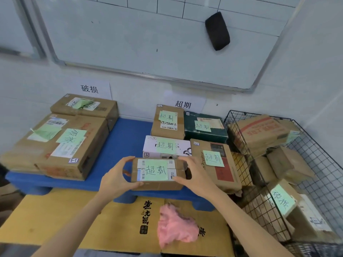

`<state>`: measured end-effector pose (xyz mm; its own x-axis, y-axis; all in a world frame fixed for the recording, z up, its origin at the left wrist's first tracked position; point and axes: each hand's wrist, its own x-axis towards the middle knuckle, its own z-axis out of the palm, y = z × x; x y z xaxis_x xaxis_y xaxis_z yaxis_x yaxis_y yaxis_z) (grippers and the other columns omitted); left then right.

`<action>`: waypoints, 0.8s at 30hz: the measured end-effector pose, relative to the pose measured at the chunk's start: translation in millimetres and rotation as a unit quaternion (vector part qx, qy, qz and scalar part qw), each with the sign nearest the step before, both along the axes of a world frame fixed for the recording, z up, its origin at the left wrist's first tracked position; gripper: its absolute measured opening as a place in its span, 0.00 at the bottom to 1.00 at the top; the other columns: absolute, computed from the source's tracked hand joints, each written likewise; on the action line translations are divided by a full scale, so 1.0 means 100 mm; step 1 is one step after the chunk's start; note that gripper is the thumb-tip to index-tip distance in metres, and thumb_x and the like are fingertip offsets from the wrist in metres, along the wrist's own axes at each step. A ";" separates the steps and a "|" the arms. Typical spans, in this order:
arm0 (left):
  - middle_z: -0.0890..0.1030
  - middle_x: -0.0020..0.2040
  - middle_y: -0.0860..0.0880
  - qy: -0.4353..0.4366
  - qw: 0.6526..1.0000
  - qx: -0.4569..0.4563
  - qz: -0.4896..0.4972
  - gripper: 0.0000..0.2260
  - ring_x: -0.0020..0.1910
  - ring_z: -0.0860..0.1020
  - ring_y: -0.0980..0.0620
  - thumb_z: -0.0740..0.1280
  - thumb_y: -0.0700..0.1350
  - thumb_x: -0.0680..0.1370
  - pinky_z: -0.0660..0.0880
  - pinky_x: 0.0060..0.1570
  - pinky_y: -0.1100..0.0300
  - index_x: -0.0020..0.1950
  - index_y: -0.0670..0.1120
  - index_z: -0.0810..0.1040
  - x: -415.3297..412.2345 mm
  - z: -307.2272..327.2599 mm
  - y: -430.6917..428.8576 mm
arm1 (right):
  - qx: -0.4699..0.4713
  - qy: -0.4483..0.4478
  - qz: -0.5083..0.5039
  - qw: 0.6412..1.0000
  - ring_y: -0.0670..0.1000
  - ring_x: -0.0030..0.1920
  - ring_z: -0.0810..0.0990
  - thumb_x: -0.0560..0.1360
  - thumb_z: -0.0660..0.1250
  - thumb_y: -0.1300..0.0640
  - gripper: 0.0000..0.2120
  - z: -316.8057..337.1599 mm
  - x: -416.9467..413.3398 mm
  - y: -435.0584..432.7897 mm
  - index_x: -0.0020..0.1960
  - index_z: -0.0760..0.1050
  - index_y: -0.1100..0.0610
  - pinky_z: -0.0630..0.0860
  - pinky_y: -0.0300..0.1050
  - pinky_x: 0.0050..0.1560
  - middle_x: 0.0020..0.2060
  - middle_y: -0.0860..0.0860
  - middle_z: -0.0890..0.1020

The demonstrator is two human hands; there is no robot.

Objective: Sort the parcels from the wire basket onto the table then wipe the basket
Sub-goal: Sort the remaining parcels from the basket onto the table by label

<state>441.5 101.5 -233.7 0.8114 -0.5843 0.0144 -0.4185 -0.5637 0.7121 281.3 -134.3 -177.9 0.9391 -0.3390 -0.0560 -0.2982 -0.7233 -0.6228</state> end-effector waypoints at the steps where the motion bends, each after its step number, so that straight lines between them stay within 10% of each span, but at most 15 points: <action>1: 0.75 0.51 0.69 0.001 1.000 0.007 -0.003 0.38 0.47 0.77 0.67 0.79 0.62 0.63 0.71 0.39 0.63 0.68 0.65 0.63 0.02 -0.03 -0.02 | -0.008 -0.004 0.001 1.000 0.43 0.64 0.67 0.75 0.70 0.44 0.29 -0.01 0.00 -0.03 0.72 0.63 0.44 0.71 0.46 0.63 0.70 0.41 0.62; 24: 0.68 0.64 0.69 -0.010 1.000 0.018 -0.022 0.35 0.51 0.75 0.67 0.77 0.59 0.68 0.68 0.40 0.63 0.70 0.64 0.62 0.11 -0.28 -0.31 | -0.124 0.004 -0.039 0.991 0.46 0.70 0.65 0.77 0.65 0.39 0.30 -0.18 0.06 -0.36 0.75 0.63 0.47 0.72 0.45 0.61 0.71 0.45 0.63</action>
<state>452.9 70.9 -261.4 0.7841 -0.6205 0.0088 -0.4578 -0.5688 0.6832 287.2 -170.6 -196.0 0.9091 -0.4155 0.0308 -0.3641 -0.8283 -0.4258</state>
